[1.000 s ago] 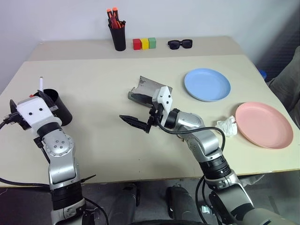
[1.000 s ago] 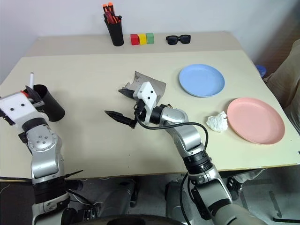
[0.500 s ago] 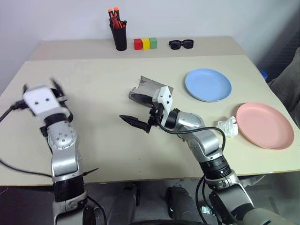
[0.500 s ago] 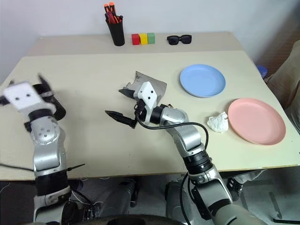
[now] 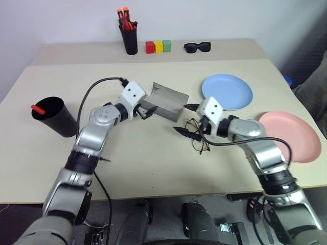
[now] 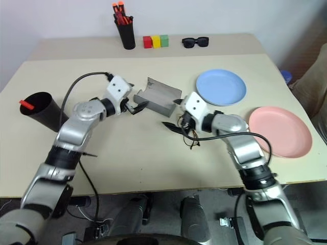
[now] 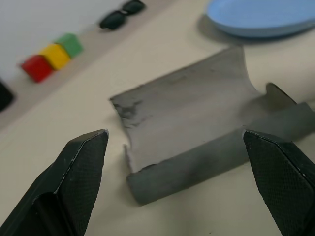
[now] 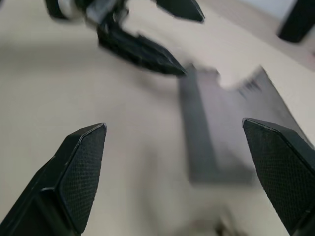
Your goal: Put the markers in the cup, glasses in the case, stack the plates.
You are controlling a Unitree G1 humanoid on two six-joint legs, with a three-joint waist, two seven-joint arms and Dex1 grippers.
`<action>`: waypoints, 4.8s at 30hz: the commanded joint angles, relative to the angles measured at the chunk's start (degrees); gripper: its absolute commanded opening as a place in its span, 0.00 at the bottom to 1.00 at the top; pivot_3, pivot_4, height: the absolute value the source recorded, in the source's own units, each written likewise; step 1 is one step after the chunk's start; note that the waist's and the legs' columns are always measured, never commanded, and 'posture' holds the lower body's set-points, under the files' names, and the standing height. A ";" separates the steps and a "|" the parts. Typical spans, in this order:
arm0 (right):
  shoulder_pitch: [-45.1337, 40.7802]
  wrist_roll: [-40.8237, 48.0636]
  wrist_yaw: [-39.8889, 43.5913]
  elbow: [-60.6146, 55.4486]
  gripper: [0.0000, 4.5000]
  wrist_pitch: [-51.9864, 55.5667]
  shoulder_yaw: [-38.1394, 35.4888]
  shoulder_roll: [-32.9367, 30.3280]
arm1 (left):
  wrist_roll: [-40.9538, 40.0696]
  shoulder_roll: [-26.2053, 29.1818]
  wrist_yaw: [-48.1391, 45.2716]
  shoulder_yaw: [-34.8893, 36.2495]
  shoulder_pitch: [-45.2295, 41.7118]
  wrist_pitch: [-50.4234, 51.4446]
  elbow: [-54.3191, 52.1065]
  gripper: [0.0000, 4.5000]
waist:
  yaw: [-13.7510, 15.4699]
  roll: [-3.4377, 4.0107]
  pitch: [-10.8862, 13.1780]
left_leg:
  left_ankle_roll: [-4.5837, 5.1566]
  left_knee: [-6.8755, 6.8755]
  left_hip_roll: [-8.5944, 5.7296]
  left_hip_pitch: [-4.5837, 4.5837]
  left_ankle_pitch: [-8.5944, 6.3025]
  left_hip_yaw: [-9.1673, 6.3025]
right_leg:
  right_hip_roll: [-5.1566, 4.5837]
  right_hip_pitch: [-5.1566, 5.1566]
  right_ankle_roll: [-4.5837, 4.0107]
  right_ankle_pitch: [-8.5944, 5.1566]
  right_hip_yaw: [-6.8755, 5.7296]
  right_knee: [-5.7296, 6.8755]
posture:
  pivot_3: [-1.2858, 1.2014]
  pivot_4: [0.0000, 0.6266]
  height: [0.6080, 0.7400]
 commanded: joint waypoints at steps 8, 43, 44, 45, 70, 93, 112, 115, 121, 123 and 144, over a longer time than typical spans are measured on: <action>11.21 2.80 -0.01 -14.50 1.00 4.65 -10.78 -8.52 | 5.24 -3.40 -19.76 -6.08 -18.02 -15.41 34.64 1.00 | -0.35 -0.03 0.03 | 0.13 0.05 0.00 -0.21 -0.07 0.01 | -0.06 -0.12 0.05 0.01 -0.02 -0.09 | 0.52 0.24 1.00; 4.02 6.22 0.00 -11.15 1.00 20.37 -4.67 -8.06 | -2.54 17.00 -35.78 -1.38 15.04 3.06 -19.87 0.06 | 0.03 0.07 0.06 | 0.16 0.29 0.23 -0.36 -0.07 -0.18 | -0.08 -0.20 -0.20 -0.10 0.04 -0.02 | 0.52 0.24 1.00; 3.92 6.26 -0.24 -10.56 1.00 21.64 -4.67 -8.14 | -3.06 16.74 -34.59 -0.62 15.95 3.02 -20.91 0.13 | -0.09 0.07 0.06 | 0.16 0.29 0.23 -0.36 -0.07 -0.17 | -0.08 -0.21 -0.19 -0.10 0.04 -0.02 | 0.52 0.24 1.00; 3.83 6.26 -0.49 -10.06 1.00 22.57 -4.76 -8.15 | -3.28 16.43 -33.26 0.14 16.81 2.18 -21.86 0.20 | -0.17 0.07 0.06 | 0.16 0.29 0.23 -0.36 -0.07 -0.16 | -0.08 -0.22 -0.19 -0.09 0.05 -0.02 | 0.52 0.24 1.00; -1.20 15.08 -3.60 1.67 0.88 36.78 -8.96 -2.45 | -10.28 15.75 -18.11 12.20 49.17 -6.02 -46.01 0.53 | -0.17 0.12 0.03 | 0.17 0.27 0.39 -0.35 -0.08 0.04 | -0.04 -0.27 -0.37 -0.02 0.11 -0.09 | 0.52 0.24 1.00; -2.86 16.23 -3.14 -0.90 0.00 36.97 -7.72 -3.52 | -9.89 14.85 -13.05 9.67 53.93 -8.85 -46.25 0.53 | -0.16 0.23 -0.09 | 0.17 0.27 0.50 -0.30 -0.09 0.14 | -0.01 -0.22 -0.47 -0.02 0.12 -0.16 | 0.52 0.24 1.00; -5.85 12.99 -4.23 1.22 0.77 36.37 -6.05 -4.58 | -9.72 14.40 -11.40 8.51 52.69 -7.91 -46.78 0.53 | -0.17 0.25 -0.08 | 0.16 0.26 0.51 -0.32 -0.10 0.18 | -0.01 -0.26 -0.49 -0.03 0.14 -0.16 | 0.52 0.24 1.00; -6.04 12.72 -4.05 1.83 0.77 36.22 -5.42 -4.31 | -9.44 14.23 -11.33 8.27 52.53 -8.24 -46.41 0.53 | -0.17 0.25 -0.08 | 0.16 0.25 0.52 -0.32 -0.10 0.18 | -0.01 -0.27 -0.49 -0.03 0.14 -0.16 | 0.52 0.24 1.00; -6.21 12.54 -4.18 3.41 0.77 36.51 -4.76 -3.44 | -9.08 14.07 -11.37 7.91 52.63 -8.80 -45.78 0.53 | -0.18 0.25 -0.08 | 0.16 0.25 0.52 -0.33 -0.10 0.18 | -0.01 -0.27 -0.49 -0.03 0.14 -0.17 | 0.52 0.24 1.00; -6.30 12.28 -4.40 4.18 0.65 36.48 -4.54 -3.05 | -9.14 14.09 -11.30 7.78 52.63 -8.86 -45.72 0.53 | -0.18 0.25 -0.08 | 0.16 0.25 0.52 -0.33 -0.10 0.18 | -0.01 -0.27 -0.49 -0.03 0.14 -0.17 | 0.52 0.24 1.00; -11.25 10.04 -1.00 -3.98 0.02 31.94 0.18 -4.61 | -9.66 12.81 -6.91 12.35 53.91 -9.27 -44.55 0.53 | -0.33 0.32 -0.04 | 0.16 0.24 0.54 -0.34 -0.10 0.19 | 0.00 -0.34 -0.49 -0.02 0.15 -0.16 | 0.52 0.24 1.00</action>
